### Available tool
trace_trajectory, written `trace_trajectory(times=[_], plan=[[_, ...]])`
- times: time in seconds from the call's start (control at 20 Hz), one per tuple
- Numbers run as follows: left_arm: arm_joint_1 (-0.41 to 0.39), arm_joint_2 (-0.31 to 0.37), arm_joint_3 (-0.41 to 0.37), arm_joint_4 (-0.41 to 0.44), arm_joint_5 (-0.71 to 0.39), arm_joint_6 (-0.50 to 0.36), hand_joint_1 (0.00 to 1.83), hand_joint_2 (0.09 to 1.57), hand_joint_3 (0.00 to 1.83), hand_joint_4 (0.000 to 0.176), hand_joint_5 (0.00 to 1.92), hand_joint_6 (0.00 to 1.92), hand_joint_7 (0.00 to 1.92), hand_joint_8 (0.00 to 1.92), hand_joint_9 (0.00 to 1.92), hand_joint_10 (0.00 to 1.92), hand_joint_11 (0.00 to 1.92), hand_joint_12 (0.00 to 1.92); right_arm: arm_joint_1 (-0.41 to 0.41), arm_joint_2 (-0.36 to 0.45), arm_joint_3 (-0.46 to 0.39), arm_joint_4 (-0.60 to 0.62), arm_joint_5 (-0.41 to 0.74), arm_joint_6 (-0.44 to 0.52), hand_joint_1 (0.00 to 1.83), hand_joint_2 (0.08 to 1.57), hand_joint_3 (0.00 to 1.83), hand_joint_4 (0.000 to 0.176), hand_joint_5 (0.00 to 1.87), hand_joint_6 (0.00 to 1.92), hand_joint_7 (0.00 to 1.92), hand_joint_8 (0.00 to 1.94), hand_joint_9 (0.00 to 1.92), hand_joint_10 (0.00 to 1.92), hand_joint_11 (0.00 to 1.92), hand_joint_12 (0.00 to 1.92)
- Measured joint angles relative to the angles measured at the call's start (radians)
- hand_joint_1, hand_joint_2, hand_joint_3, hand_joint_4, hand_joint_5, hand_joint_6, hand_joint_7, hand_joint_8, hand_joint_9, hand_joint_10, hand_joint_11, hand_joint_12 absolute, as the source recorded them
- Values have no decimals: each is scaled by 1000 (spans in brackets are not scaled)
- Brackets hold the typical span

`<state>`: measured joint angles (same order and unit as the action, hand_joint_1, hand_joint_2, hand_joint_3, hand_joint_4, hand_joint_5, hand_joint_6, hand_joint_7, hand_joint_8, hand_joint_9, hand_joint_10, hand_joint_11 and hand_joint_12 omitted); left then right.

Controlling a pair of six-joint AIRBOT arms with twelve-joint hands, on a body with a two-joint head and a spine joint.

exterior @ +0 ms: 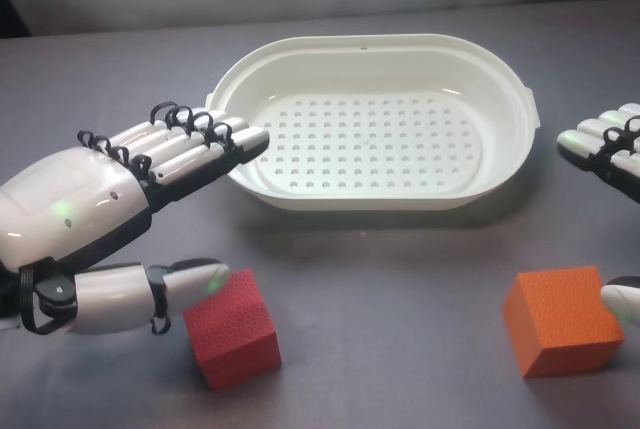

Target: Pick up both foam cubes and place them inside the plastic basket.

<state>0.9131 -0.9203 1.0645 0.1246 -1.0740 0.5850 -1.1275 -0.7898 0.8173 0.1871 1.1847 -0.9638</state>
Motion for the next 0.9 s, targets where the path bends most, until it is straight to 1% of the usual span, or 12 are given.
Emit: trace_trajectory(times=[0.1, 0.15, 0.25, 0.3, 0.35, 0.4, 0.45, 0.5, 0.55, 0.65, 0.8, 0.9], plan=[[0, -2, 1, -3, 0, 0, 286, 1328, 6, 45, 0, 0, 0, 0, 0, 0, 0, 0, 0, 0, 0, 0, 0, 0, 353, 1275, 19, 0, 0, 0, 0, 0, 0, 0, 0, 0], [0, -9, 5, -5, -3, 0, 294, 1314, 0, 57, 0, 0, 0, 0, 0, 0, 0, 0, 0, 0, 0, -1, 0, 1, 360, 1270, 14, 0, 0, 0, 0, 0, 0, 0, 0, 0], [0, -11, 5, -1, -2, -1, 345, 1258, 0, 54, 0, 0, 0, 0, 0, 0, 0, 0, 0, 0, 0, -16, 0, 21, 378, 1230, 0, 0, 0, 0, 0, 0, 0, 0, 0, 0], [1, -11, 0, -2, -3, -6, 371, 1214, 0, 43, 0, 0, 0, 0, 0, 0, 10, 5, 0, 0, 0, -34, 0, 44, 390, 1195, 0, 0, 0, 0, 0, 0, 0, 0, 0, 0], [2, -11, -7, 0, -6, -16, 383, 1174, 0, 33, 0, 0, 0, 0, 0, 0, 1, 144, -7, 1, 0, -56, 5, 67, 416, 1171, 0, 0, 0, 0, 0, 0, 0, 0, 0, 0], [4, -10, -13, 17, -9, -28, 425, 1124, 0, 30, 0, 0, 0, 0, 2, 1, 0, 292, -9, 0, 0, -74, 4, 85, 490, 1138, 0, 0, 0, 0, 0, 0, 0, 0, 0, 0], [12, -6, -22, 57, -14, -52, 441, 1099, 0, 20, 0, 0, 0, 0, 0, 0, 0, 357, -11, 0, 0, -100, 0, 111, 541, 1112, 0, 0, 0, 0, 0, 0, 0, 0, 0, 0], [17, -6, -27, 68, -16, -57, 423, 1093, 0, 24, 0, 0, 0, 0, 0, 0, 0, 302, -11, 0, 0, -110, -2, 117, 535, 1104, 0, 0, 0, 0, 0, 0, 0, 0, 0, 0], [27, -10, -31, 83, -7, -64, 422, 1092, 0, 15, 0, 0, 0, 0, 0, 0, 0, 174, -11, -4, 4, -121, -11, 124, 523, 1100, 0, 0, 0, 0, 0, 0, 0, 0, 0, 0], [27, -31, -15, 84, 19, -98, 425, 1087, 0, 0, 0, 0, 0, 0, 9, 3, 0, 290, -11, -29, 25, -111, -48, 134, 573, 1093, 0, 0, 0, 0, 0, 0, 11, 4, 0, 0], [29, -61, -5, 95, 92, -112, 641, 989, 0, 0, 0, 0, 33, 3, 105, 31, 0, 934, 10, -76, 64, -107, -137, 151, 648, 1062, 0, 0, 0, 0, 0, 0, 20, 8, 0, 0], [39, -91, 11, 100, 116, -114, 663, 997, 0, 0, 5, 1, 55, 5, 140, 45, 0, 1266, 35, -108, 92, -109, -185, 153, 689, 1045, 0, 0, 0, 0, 0, 0, 43, 17, 6, 3]])
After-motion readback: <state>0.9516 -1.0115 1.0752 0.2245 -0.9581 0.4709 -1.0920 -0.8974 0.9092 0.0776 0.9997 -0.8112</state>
